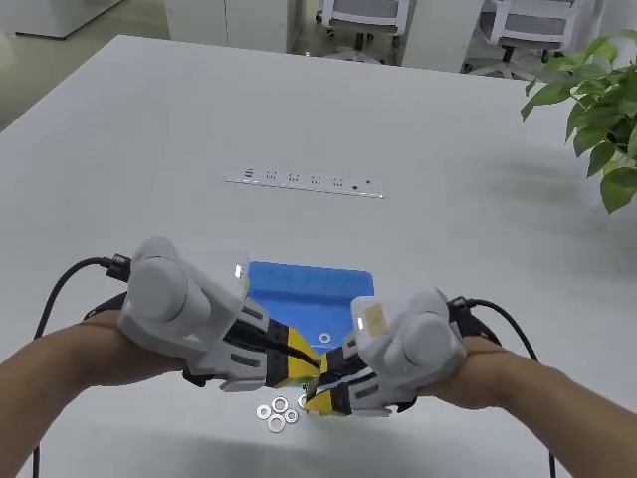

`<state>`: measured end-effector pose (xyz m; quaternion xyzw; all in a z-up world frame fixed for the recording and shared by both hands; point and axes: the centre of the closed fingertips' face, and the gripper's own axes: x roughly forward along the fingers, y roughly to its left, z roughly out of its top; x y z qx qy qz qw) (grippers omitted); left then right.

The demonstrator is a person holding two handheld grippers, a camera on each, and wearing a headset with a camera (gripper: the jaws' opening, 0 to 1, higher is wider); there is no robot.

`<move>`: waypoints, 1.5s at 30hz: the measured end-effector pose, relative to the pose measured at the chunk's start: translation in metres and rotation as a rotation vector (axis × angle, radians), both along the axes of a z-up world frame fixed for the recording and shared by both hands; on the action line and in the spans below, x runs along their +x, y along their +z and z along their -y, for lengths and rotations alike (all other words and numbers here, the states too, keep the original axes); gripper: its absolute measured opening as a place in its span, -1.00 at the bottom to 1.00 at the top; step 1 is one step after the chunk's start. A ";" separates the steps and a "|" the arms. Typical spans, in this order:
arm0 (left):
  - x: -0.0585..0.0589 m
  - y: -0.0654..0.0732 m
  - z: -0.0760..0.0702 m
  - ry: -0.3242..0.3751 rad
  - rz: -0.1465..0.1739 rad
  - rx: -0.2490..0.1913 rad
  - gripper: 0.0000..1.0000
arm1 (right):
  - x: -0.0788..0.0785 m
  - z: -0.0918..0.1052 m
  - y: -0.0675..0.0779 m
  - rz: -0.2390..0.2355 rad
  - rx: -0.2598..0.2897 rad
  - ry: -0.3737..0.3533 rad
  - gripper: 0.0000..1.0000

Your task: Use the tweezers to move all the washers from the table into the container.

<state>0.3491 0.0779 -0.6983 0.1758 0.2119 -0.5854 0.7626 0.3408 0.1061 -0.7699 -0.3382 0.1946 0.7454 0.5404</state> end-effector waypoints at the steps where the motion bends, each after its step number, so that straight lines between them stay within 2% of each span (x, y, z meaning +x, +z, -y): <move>1: 0.000 0.000 0.000 0.000 -0.001 0.000 -0.88 | 0.000 0.000 0.000 0.002 -0.002 0.004 -0.77; 9: -0.001 0.000 0.000 0.002 0.000 0.000 -0.88 | -0.001 0.000 -0.001 0.006 -0.017 0.020 -0.79; 24: -0.002 -0.001 0.001 0.006 -0.003 0.004 -0.87 | -0.001 0.002 -0.001 -0.033 -0.030 -0.010 -0.83; 32: -0.002 0.003 0.002 0.015 0.002 -0.004 -0.86 | -0.002 0.001 0.003 -0.048 -0.024 -0.023 -0.83; 45: -0.005 0.014 -0.004 0.058 -0.008 -0.059 -0.59 | -0.003 -0.003 0.016 -0.050 -0.019 -0.026 -0.83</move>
